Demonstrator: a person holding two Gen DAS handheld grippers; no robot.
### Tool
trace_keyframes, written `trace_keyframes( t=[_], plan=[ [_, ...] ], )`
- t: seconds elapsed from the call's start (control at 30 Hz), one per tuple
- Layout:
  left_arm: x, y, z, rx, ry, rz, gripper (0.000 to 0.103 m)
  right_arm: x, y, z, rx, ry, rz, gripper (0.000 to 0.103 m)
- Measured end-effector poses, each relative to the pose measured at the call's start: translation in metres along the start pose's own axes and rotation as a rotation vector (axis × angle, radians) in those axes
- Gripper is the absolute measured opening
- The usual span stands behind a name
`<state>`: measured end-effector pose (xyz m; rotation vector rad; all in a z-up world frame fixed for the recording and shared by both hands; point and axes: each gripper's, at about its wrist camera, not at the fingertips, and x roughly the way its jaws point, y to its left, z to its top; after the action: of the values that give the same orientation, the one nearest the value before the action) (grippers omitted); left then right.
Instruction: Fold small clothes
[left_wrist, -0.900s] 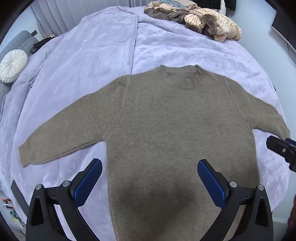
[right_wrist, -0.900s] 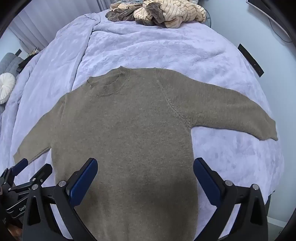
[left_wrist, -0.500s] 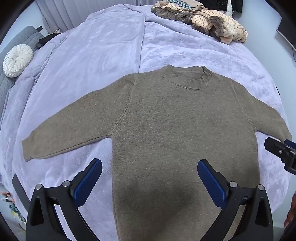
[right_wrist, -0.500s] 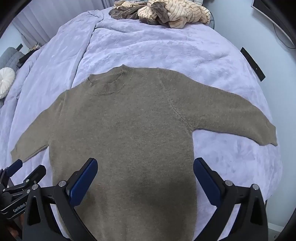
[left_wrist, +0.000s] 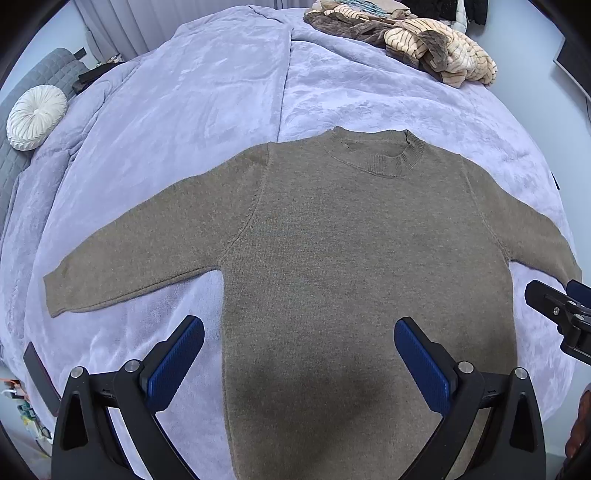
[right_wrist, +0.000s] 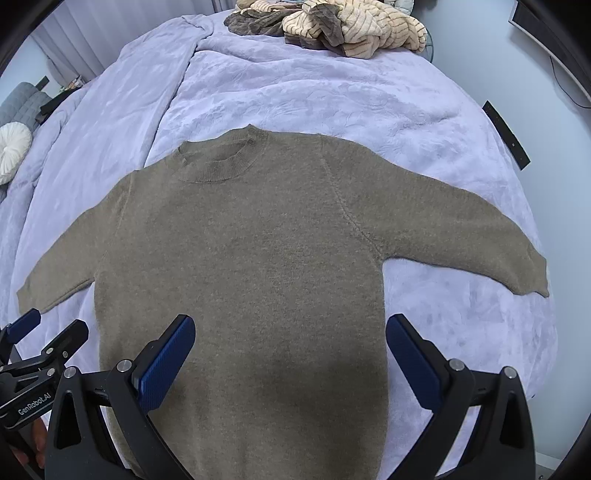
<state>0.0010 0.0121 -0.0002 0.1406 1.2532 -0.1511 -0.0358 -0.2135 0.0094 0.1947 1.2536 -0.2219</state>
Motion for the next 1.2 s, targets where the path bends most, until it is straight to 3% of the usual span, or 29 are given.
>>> trace_keyframes(
  t=[1.2],
  plan=[
    [0.0029, 0.0069, -0.0071, -0.011, 0.02, 0.002, 0.103, 0.0042, 0.0066, -0.0066, -0.009, 0.015, 0.003, 0.103]
  ],
)
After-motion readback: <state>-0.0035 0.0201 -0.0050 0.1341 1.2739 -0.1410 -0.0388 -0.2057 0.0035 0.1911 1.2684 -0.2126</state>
